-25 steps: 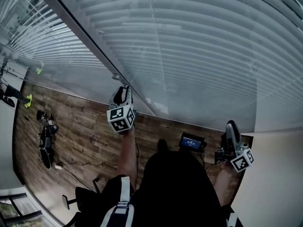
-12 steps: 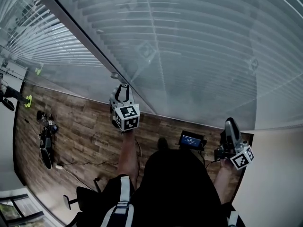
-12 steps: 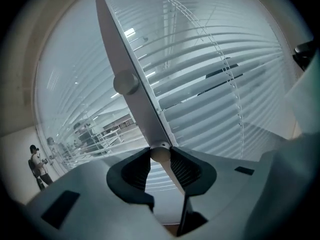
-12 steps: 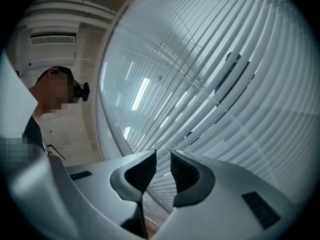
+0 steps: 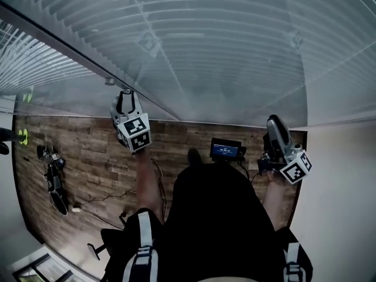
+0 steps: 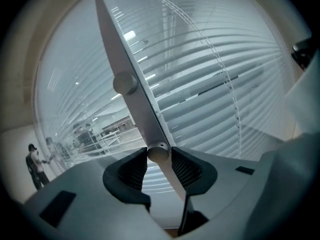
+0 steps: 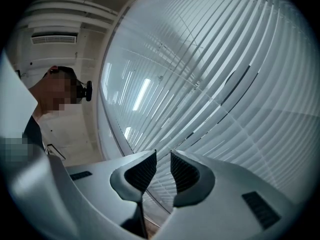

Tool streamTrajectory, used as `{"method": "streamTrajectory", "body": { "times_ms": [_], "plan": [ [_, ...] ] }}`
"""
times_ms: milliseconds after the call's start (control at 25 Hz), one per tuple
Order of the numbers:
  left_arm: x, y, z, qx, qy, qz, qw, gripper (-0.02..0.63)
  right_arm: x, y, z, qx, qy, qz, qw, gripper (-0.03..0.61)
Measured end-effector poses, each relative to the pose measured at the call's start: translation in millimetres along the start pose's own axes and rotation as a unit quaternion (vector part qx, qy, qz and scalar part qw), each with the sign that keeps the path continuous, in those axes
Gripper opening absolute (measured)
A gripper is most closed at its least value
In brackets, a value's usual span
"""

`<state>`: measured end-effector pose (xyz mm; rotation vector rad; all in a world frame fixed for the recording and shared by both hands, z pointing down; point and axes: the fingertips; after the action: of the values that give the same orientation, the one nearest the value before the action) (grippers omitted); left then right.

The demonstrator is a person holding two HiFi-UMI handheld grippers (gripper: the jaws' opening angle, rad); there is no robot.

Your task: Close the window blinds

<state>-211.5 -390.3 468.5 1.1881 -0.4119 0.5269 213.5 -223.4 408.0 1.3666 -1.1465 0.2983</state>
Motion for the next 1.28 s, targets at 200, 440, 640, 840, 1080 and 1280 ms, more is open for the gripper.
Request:
{"method": "streamTrajectory", "body": {
  "times_ms": [200, 440, 640, 840, 1080, 1280],
  "plan": [
    [6.2, 3.4, -4.8, 0.055, 0.046, -0.181, 0.9808, 0.225, 8.2, 4.5, -6.4, 0.004, 0.002, 0.004, 1.0, 0.074],
    [13.8, 3.6, -3.2, 0.088, 0.072, -0.266, 0.9574, 0.225, 18.4, 10.8, -13.6, 0.006, 0.001, 0.004, 1.0, 0.074],
    [7.2, 8.9, -0.5, 0.078, 0.06, -0.278, 0.9555, 0.224, 18.0, 10.8, -10.5, 0.006, -0.003, 0.004, 1.0, 0.074],
    [9.6, 15.9, 1.5, 0.079, 0.052, -0.278, 0.9558, 0.143, 28.8, 14.6, -16.4, 0.009, -0.001, 0.006, 1.0, 0.074],
    [9.7, 15.2, 0.9, 0.065, 0.04, -0.204, 0.976, 0.138, 29.9, 13.5, -14.8, 0.008, 0.001, 0.007, 1.0, 0.074],
    [6.3, 8.0, -0.2, 0.037, 0.007, -0.092, 0.9951, 0.138, 21.0, 7.1, -7.5, 0.005, -0.001, 0.007, 1.0, 0.074]
  ]
}}
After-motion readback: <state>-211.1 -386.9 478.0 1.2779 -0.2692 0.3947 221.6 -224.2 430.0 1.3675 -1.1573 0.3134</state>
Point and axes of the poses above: the fingertips, and each gripper's own axes: z forward along the fingers, x to its right, y out of its underside, and after that the axes turned 11 degrees about z, right-handed
